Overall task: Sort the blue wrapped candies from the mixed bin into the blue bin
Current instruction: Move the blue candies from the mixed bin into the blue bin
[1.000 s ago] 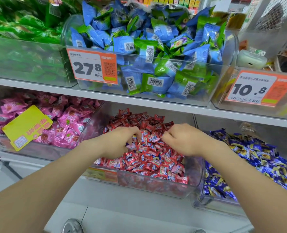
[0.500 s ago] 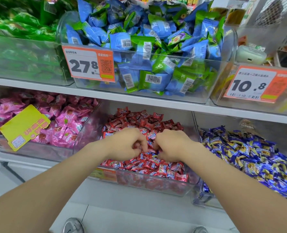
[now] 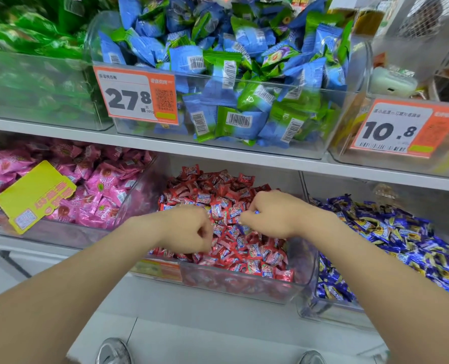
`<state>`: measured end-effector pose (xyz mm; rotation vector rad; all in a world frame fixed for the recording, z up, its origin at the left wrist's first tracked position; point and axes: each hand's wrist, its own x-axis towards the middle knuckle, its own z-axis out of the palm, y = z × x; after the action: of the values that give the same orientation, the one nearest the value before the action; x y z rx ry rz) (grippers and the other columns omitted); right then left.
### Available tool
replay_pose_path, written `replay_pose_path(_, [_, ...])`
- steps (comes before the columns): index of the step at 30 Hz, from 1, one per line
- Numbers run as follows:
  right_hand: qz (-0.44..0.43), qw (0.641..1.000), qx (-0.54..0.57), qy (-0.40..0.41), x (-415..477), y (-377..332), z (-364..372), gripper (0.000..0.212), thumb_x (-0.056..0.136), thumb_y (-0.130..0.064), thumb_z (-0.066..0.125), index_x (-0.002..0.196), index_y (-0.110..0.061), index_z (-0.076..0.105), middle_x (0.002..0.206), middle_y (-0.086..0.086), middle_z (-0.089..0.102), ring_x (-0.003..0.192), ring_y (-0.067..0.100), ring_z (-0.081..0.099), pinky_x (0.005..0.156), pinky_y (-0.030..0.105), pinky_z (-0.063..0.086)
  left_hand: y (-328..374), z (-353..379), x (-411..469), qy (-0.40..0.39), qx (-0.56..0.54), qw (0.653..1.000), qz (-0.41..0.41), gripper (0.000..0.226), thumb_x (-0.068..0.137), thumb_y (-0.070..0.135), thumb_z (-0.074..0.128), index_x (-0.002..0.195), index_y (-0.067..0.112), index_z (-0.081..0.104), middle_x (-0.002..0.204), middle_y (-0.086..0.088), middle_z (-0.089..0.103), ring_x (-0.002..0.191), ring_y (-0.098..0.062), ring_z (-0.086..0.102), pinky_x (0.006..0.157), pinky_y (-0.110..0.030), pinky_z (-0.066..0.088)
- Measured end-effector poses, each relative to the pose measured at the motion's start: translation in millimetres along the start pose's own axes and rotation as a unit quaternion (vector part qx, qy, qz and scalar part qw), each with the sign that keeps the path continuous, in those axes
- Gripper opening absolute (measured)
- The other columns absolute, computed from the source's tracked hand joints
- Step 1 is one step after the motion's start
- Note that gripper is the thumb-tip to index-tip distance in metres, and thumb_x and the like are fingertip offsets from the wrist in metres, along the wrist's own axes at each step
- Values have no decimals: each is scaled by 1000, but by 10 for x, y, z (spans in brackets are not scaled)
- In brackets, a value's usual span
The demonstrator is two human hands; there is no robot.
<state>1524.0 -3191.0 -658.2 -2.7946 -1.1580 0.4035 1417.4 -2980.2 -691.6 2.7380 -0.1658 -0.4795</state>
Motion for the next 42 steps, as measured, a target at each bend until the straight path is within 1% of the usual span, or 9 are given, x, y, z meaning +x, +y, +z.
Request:
replay_pose_path(6, [-34, 999, -1, 11, -36, -8, 19, 60, 109, -53, 40, 62, -14, 40, 55, 5, 42, 51, 26, 41, 57, 37, 39, -254, -63, 133, 192, 43, 976, -95, 17, 94, 13, 53, 101, 24, 63, 105, 2, 60, 94, -23, 62, 86, -42, 56])
replay_pose_path(12, [-54, 998, -4, -17, 18, -41, 11, 65, 101, -62, 56, 72, -4, 61, 59, 12, 52, 55, 32, 51, 58, 39, 45, -453, 101, 321, 154, 78, 984, -46, 46, 105, 34, 58, 149, 25, 53, 142, -2, 43, 126, -30, 57, 105, -49, 49])
replay_pose_path(17, [-57, 997, -21, -43, 63, -35, 9, 39, 101, -45, 66, 94, -9, 80, 75, 7, 71, 74, 27, 69, 75, 43, 60, -404, 78, 339, 131, 162, 977, -42, 43, 110, 48, 40, 146, 30, 54, 140, 4, 45, 121, -24, 58, 94, -50, 52])
replay_pose_path(23, [-32, 999, 2, -28, 103, 7, 2, 37, 106, -25, 53, 71, -12, 59, 65, 3, 53, 65, 28, 47, 69, 40, 47, -349, 3, 346, 137, 191, 971, -34, 18, 106, 34, 56, 110, 26, 71, 118, 5, 59, 107, -24, 64, 88, -46, 53])
replay_pose_path(29, [-20, 998, 38, 52, 104, -97, -2, 55, 110, -48, 41, 68, -12, 44, 60, 5, 45, 59, 27, 44, 60, 39, 37, -338, 19, 344, 55, 164, 984, -45, 55, 104, 31, 52, 157, 33, 37, 130, -2, 46, 124, -28, 54, 90, -45, 52])
replay_pose_path(32, [-20, 997, 50, 56, 102, -152, 8, 64, 103, -62, 52, 70, -7, 52, 60, 10, 49, 58, 31, 48, 57, 38, 39, -339, -74, 311, 43, 155, 986, -50, 48, 101, 36, 61, 148, 34, 52, 116, 3, 43, 117, -25, 56, 87, -39, 50])
replay_pose_path(34, [-28, 997, 52, 43, 133, -148, 72, 47, 106, -43, 57, 89, -1, 69, 77, 18, 67, 73, 35, 64, 67, 40, 52, -372, -121, 279, 42, 147, 988, -36, 41, 94, 37, 69, 134, 32, 64, 111, 6, 44, 112, -22, 56, 90, -40, 52])
replay_pose_path(38, [-35, 999, 32, 17, 177, -274, 204, 32, 107, -31, 45, 129, -39, 67, 108, 7, 68, 98, 29, 66, 88, 42, 57, -418, -130, 215, 25, 71, 997, -17, 33, 77, 37, 83, 106, 29, 70, 104, 11, 43, 98, -16, 54, 88, -39, 52])
replay_pose_path(42, [-57, 998, -22, -21, 234, -428, 263, 30, 103, -54, 52, 127, -42, 66, 116, 0, 71, 107, 29, 65, 86, 44, 56, -478, -155, 85, 43, 58, 997, -16, 45, 64, 53, 91, 80, 24, 59, 94, 1, 53, 83, -23, 55, 75, -43, 51])
